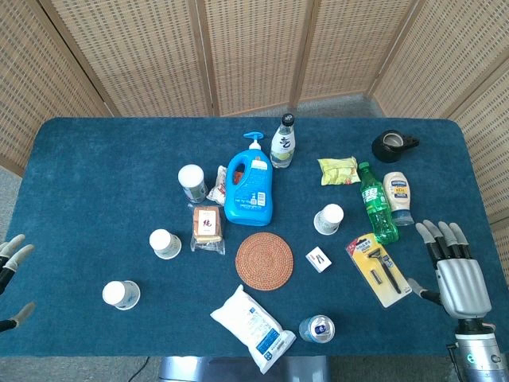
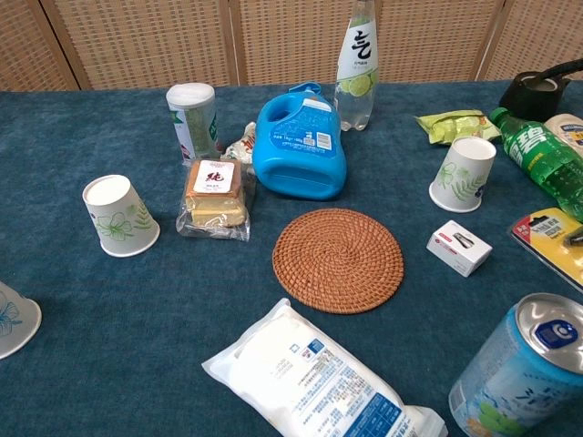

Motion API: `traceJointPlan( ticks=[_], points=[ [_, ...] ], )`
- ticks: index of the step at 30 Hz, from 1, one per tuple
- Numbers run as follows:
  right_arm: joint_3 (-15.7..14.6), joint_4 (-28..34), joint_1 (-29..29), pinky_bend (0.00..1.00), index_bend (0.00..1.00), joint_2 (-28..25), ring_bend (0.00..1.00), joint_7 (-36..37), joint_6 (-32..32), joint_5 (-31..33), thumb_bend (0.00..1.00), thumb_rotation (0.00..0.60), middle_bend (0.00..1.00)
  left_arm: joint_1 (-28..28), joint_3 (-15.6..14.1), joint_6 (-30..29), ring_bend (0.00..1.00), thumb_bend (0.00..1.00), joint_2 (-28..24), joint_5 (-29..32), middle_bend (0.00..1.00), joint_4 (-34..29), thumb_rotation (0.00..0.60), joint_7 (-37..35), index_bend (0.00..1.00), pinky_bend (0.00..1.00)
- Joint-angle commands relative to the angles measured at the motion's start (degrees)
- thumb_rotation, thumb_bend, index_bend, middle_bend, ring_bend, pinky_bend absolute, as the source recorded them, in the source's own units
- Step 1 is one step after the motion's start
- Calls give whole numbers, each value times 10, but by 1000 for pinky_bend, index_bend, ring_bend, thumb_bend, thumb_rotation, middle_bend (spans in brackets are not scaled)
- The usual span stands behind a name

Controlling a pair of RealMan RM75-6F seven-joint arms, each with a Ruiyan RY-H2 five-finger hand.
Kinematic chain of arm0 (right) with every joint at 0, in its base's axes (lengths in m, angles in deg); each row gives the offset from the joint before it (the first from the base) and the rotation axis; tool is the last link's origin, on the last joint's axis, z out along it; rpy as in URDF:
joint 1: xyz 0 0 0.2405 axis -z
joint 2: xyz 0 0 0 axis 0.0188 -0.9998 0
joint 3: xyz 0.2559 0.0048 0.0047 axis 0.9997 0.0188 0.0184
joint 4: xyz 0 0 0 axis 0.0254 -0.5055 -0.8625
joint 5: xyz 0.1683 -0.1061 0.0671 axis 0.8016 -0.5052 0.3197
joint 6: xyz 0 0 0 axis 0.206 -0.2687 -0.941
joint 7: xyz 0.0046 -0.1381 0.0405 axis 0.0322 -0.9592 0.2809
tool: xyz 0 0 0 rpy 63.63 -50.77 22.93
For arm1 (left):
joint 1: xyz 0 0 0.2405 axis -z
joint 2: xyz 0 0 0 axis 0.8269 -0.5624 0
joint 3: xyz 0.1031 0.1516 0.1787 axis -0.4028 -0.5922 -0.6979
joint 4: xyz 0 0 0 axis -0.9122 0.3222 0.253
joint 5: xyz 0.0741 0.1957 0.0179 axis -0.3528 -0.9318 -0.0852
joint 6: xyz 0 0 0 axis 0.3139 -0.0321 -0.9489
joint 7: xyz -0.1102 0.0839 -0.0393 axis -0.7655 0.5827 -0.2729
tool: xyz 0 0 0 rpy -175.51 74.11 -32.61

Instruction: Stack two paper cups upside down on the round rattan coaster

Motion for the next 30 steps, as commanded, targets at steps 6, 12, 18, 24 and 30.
traceJointPlan(
  ticks=[6, 12, 18, 24, 30],
  points=[
    [-6, 1, 0, 0, 0, -1, 0, 3, 6, -1, 0, 600, 0, 1, 1, 6, 0, 315, 2, 8, 0, 0, 600, 1, 0, 0],
    [-3, -1, -15, 0, 0, 11, 0, 7, 31, 3, 0, 600, 0, -6, 4, -19, 0, 315, -2, -4, 0, -1, 600, -6, 0, 0],
    [19, -1, -67, 10, 0, 23, 0, 7, 108, 34, 0, 600, 0, -3, 6, -9, 0, 315, -1, 8, 0, 0, 600, -7, 0, 0],
    [43, -14, -123, 33, 0, 55, 0, -5, 181, 70, 0, 600, 0, -1, 7, -2, 0, 316, 1, 13, 0, 2, 600, -4, 0, 0],
    [63, -57, -179, 44, 0, 106, 0, -23, 246, 109, 9, 600, 0, 2, 8, 7, 0, 316, 4, 20, 0, 2, 600, 0, 0, 0]
  ],
)
